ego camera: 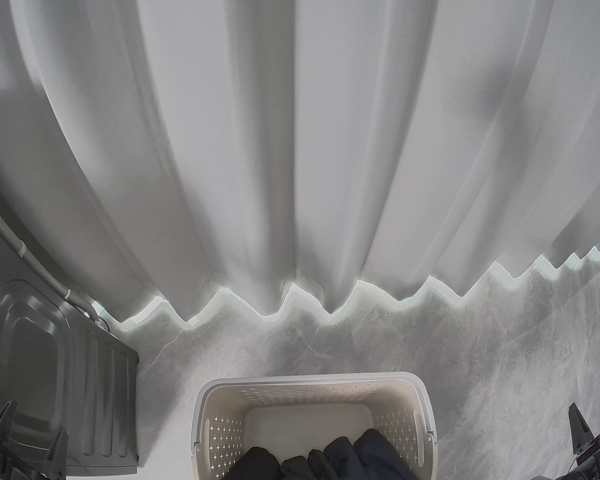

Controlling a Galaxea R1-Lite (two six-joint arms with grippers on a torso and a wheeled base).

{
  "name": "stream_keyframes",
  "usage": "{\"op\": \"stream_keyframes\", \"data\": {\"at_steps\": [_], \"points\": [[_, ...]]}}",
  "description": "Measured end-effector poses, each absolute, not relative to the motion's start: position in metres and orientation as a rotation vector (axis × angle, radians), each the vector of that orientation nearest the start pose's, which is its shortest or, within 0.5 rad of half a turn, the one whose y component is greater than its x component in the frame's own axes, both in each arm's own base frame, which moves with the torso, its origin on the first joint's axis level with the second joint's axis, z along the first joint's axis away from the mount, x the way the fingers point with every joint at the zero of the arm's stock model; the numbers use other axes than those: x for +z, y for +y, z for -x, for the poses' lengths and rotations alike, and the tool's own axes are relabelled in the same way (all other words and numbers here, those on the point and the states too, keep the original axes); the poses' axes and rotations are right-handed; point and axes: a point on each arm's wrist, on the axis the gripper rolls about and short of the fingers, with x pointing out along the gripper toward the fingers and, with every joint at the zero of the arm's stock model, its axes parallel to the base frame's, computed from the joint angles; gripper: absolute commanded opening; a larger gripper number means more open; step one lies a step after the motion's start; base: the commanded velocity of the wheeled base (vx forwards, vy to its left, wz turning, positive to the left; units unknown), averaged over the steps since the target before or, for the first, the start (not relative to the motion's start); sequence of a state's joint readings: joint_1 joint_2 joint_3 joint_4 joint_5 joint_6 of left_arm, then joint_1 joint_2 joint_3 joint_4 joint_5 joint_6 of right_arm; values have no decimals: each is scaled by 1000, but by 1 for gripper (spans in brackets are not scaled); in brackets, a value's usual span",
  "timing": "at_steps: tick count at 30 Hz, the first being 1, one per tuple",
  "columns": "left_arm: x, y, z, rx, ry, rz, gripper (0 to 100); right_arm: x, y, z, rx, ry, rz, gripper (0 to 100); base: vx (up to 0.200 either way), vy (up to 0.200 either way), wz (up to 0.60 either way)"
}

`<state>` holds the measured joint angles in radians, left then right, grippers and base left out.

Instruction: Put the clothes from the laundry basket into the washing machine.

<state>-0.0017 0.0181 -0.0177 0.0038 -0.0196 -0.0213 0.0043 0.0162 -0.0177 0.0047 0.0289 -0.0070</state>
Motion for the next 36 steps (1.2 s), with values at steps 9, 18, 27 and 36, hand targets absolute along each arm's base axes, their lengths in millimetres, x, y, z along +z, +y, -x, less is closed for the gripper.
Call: {"op": "stream_keyframes", "data": {"at_steps": [9, 18, 27, 36], "points": [[80, 0, 23, -22, 4, 21, 100, 80, 1, 23, 33, 3, 7, 100, 0, 0, 0], [80, 0, 23, -21, 4, 21, 100, 80, 1, 23, 33, 3, 7, 100, 0, 0, 0], [80, 0, 23, -22, 4, 21, 100, 80, 1, 23, 33, 3, 7, 100, -178, 0, 0], [80, 0, 23, -22, 4, 21, 100, 80, 1, 23, 33, 3, 7, 100, -200, 0, 0]]}}
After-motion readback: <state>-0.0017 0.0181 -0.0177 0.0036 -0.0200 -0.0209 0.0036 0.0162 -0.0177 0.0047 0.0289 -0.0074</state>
